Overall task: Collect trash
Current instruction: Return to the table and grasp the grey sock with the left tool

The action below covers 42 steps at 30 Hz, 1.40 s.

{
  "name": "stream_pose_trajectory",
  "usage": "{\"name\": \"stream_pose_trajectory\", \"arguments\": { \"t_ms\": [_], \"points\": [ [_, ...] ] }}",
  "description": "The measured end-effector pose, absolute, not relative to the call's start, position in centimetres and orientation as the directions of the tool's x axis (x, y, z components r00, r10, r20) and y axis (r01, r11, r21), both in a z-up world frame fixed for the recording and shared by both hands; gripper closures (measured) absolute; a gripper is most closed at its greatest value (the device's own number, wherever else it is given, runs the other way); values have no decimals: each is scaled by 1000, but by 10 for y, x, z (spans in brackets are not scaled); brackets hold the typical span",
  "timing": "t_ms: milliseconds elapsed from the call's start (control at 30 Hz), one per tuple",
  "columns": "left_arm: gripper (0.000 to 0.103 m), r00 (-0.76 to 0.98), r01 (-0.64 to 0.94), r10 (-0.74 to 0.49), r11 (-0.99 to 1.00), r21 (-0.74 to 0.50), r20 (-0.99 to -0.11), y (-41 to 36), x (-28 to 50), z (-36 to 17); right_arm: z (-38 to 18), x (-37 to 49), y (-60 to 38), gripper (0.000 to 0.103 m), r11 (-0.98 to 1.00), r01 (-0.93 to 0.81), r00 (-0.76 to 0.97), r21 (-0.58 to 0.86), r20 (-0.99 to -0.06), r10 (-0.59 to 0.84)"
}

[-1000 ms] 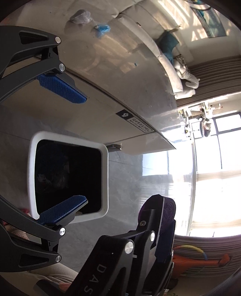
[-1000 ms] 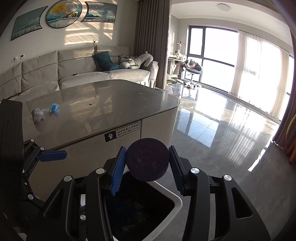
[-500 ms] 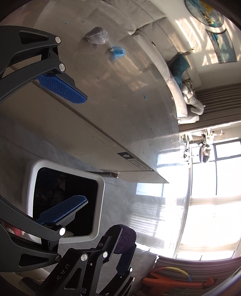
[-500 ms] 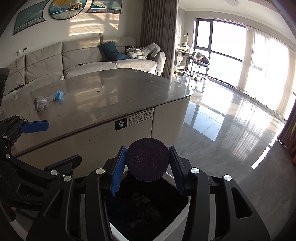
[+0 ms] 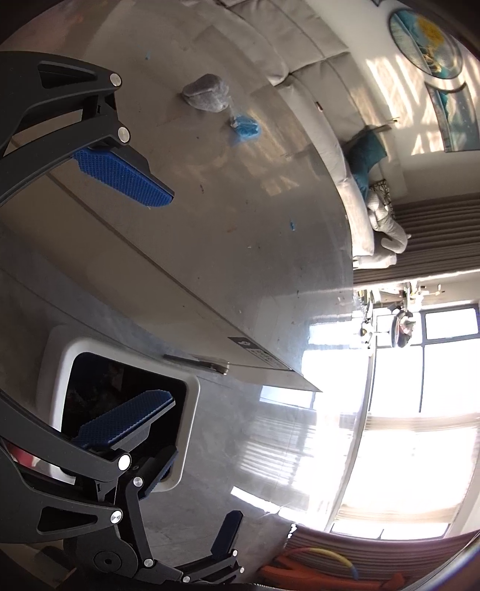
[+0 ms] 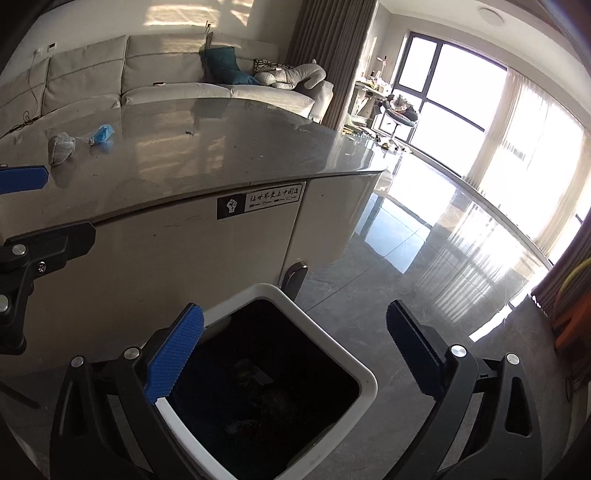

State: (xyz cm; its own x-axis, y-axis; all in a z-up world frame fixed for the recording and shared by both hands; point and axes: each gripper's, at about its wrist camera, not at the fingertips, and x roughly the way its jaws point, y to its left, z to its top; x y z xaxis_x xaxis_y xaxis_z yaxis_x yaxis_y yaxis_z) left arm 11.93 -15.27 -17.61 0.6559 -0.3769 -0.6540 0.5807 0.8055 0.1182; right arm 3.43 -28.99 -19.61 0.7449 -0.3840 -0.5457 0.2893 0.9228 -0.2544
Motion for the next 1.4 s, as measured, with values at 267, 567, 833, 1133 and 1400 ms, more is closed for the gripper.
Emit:
{"name": "stream_pose_trajectory", "arguments": {
  "t_ms": [267,567,833,1133,1400],
  "points": [
    [5,715,490,-335,866,99,-614,-124,137,-163,-152,34,-286,5,967,215,895,-139,-368,-252],
    [5,777,319,-229,946,54,-586,-75,174,-150,-133,70,-249,4,984,63,928,-166,-353,-118],
    [5,810,155,-114,988,22,-575,-25,208,-143,-117,110,-225,4,984,-2,952,-177,-300,-52],
    [5,808,90,-52,995,36,-587,3,239,-144,-112,157,-193,4,972,-108,959,-209,-278,47],
    [5,798,70,-32,997,40,-602,13,266,-150,-119,186,-174,4,959,-181,947,-217,-302,110]
  ]
}}
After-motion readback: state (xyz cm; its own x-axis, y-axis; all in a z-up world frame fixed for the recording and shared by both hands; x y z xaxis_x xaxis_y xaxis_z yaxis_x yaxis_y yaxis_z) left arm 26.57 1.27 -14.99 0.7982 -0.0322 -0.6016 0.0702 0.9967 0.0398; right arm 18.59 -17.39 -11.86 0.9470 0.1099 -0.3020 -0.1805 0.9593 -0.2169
